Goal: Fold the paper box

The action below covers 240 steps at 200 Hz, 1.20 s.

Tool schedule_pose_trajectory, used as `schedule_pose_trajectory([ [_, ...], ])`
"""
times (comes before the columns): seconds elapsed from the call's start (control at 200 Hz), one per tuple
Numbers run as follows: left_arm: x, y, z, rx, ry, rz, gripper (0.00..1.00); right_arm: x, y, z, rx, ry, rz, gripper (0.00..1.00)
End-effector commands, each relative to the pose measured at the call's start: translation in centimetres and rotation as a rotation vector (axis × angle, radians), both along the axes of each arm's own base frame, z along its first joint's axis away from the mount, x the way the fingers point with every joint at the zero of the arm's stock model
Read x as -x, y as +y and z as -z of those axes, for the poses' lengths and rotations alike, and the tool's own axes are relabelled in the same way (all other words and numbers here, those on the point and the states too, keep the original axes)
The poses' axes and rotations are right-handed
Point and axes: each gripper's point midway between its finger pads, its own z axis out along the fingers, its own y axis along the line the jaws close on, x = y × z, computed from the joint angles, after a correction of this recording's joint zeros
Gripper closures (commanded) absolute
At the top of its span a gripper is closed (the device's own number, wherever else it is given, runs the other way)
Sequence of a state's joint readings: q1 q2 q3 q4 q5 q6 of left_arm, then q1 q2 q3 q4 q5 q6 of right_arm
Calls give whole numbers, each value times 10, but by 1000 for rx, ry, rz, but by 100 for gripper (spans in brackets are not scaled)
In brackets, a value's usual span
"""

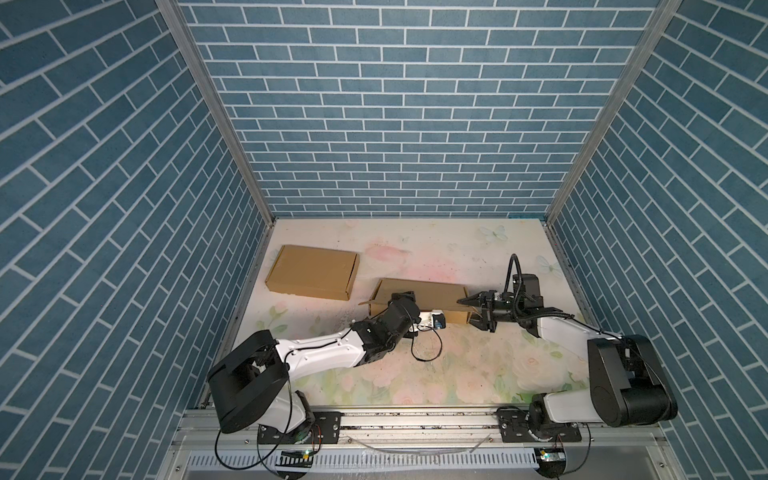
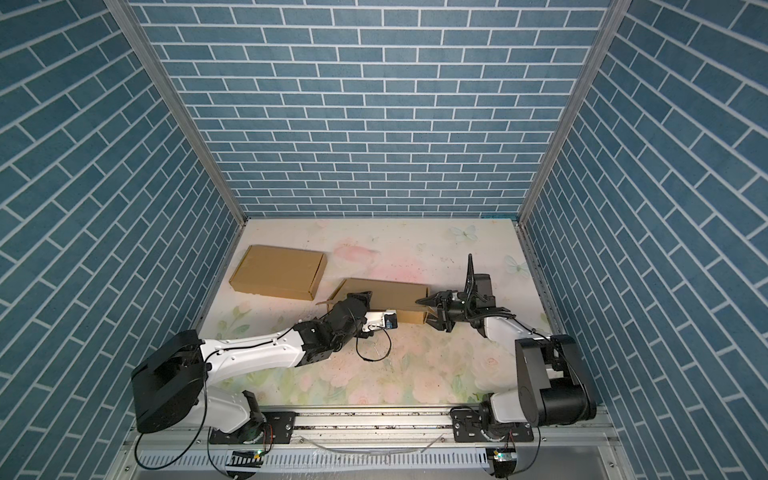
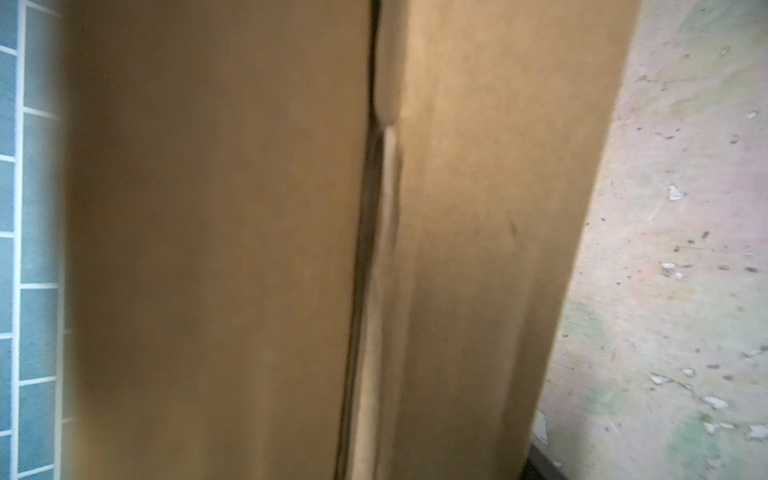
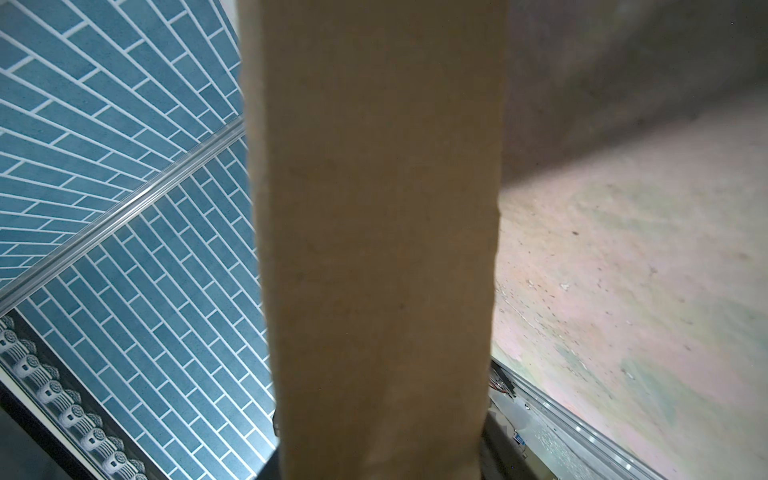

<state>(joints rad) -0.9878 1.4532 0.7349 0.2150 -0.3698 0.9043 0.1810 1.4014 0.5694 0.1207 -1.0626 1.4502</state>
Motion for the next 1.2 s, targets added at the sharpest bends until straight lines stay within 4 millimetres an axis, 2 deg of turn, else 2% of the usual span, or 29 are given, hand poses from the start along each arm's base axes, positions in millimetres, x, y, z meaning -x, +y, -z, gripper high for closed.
schedule_pose_trajectory([
  [0.0, -3, -3, 1, 11, -36, -7, 22, 6, 6, -14, -57, 7, -41, 52],
  [0.09, -4, -4, 2, 12, -42, -3, 24, 8, 6, -16, -67, 7, -52, 51],
  [0.245, -2, -3, -3, 10, -42, 3, 29, 8, 5, -16, -67, -14, -56, 33],
  [0.37, 0, 1, -4, 5, -30, 1, 34, 0, 0, -29, -67, -85, -35, 26],
  [0.47, 2, 2, -4, 1, -9, 1, 35, 1, -6, -37, -57, -123, -33, 22],
  [0.675, 6, 8, -18, 3, 117, -10, 36, 11, -32, -54, 106, -242, -49, 20],
  [0.82, 13, 15, -24, -1, 276, -23, 39, 9, -58, -70, 354, -440, -60, 19],
  [0.955, 19, 18, -27, -22, 405, -27, 42, 4, -73, -81, 497, -618, -44, 21],
  [1.11, 30, 16, -30, 16, 586, -3, 42, 3, -77, -93, 576, -826, -54, 25],
  [1.195, 26, 19, -23, 4, 633, -18, 43, -1, -74, -93, 581, -896, -55, 25],
])
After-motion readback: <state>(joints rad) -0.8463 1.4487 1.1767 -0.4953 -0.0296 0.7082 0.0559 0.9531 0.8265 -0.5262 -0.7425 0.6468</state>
